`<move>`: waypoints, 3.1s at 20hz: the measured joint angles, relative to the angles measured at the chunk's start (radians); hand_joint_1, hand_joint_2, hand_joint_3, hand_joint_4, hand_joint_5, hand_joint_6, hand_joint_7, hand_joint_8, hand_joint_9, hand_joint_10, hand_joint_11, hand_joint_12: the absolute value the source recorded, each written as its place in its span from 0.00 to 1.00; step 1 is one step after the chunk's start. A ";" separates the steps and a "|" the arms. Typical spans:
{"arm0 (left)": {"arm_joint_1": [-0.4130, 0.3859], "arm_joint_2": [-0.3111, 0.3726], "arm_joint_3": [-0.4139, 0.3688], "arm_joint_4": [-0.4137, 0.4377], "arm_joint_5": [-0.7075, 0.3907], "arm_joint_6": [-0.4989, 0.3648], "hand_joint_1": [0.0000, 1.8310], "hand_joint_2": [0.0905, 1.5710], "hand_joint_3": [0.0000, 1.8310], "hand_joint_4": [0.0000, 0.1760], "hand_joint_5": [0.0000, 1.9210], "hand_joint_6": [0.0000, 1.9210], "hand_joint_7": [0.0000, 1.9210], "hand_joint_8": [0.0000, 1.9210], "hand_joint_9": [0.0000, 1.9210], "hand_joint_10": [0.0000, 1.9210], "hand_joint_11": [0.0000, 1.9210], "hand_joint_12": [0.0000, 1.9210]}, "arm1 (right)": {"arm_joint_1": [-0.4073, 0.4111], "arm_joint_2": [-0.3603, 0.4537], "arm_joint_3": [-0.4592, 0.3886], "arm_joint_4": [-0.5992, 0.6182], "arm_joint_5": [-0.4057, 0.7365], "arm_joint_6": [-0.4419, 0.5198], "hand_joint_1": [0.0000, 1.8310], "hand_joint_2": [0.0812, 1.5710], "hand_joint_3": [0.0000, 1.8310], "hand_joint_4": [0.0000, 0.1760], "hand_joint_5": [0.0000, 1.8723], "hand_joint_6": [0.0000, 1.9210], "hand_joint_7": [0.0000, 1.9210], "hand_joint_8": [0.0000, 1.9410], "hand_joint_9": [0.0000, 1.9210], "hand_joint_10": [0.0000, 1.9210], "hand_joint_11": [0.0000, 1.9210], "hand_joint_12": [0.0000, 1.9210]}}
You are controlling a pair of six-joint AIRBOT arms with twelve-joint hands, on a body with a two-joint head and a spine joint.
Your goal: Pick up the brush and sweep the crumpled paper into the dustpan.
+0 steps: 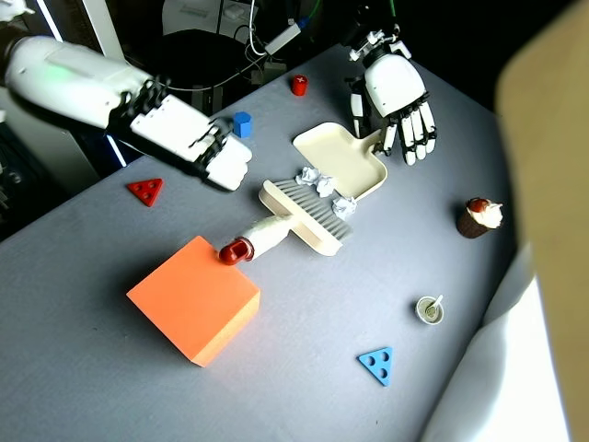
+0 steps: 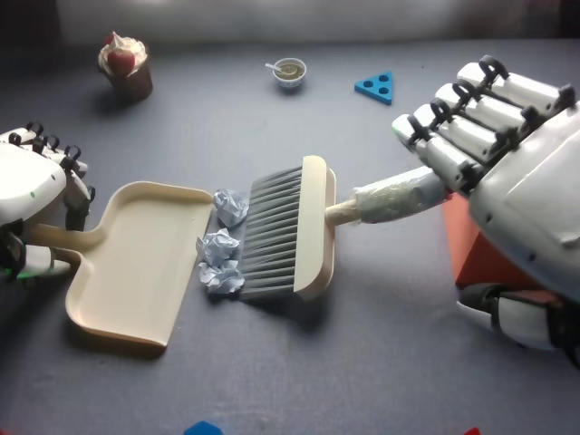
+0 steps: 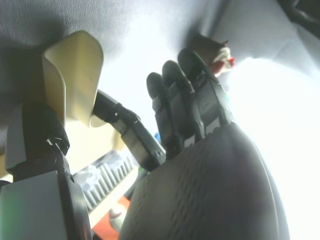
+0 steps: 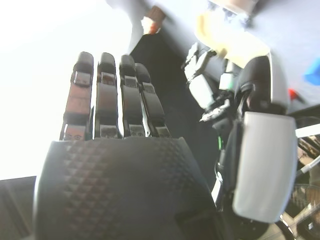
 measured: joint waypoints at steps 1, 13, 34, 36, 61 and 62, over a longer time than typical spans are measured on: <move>-0.006 0.001 0.006 0.000 0.006 0.000 0.58 0.66 0.00 0.90 0.56 0.43 0.21 0.00 0.19 0.00 0.06 0.32 | -0.011 -0.033 -0.001 0.020 -0.048 -0.006 0.56 0.54 0.00 0.00 0.08 0.00 0.10 0.00 0.10 0.00 0.10 0.00; -0.127 -0.025 0.092 0.067 0.139 0.000 0.56 0.68 0.00 1.00 0.52 0.49 0.15 0.00 0.13 0.00 0.00 0.30 | -0.016 -0.352 0.177 0.101 -0.248 -0.038 0.61 0.54 0.00 0.00 0.08 0.00 0.10 0.00 0.10 0.00 0.11 0.01; -0.232 -0.069 0.171 0.142 0.255 0.000 0.55 0.69 0.00 1.00 0.50 0.52 0.15 0.00 0.12 0.00 0.00 0.25 | -0.018 -0.700 0.684 0.086 -0.216 0.028 0.64 0.56 0.00 0.00 0.12 0.00 0.13 0.00 0.12 0.00 0.13 0.01; -0.234 -0.074 0.171 0.144 0.259 -0.001 0.55 0.69 0.00 1.00 0.51 0.51 0.16 0.00 0.13 0.00 0.00 0.26 | -0.023 -0.703 0.695 0.084 -0.214 0.036 0.65 0.56 0.00 0.00 0.14 0.01 0.13 0.00 0.13 0.00 0.14 0.01; -0.256 -0.085 0.173 0.166 0.279 0.000 0.55 0.69 0.00 0.99 0.50 0.52 0.16 0.00 0.10 0.00 0.00 0.19 | 0.026 -0.587 0.592 0.030 -0.082 -0.025 0.81 0.72 0.00 0.00 0.50 1.00 0.46 1.00 0.64 1.00 0.73 1.00; -0.256 -0.085 0.173 0.167 0.279 0.000 0.55 0.69 0.00 1.00 0.50 0.52 0.17 0.00 0.11 0.00 0.00 0.23 | 0.056 -0.581 0.590 0.017 -0.058 -0.067 0.80 0.73 0.00 0.00 0.51 1.00 0.46 1.00 0.64 1.00 0.72 1.00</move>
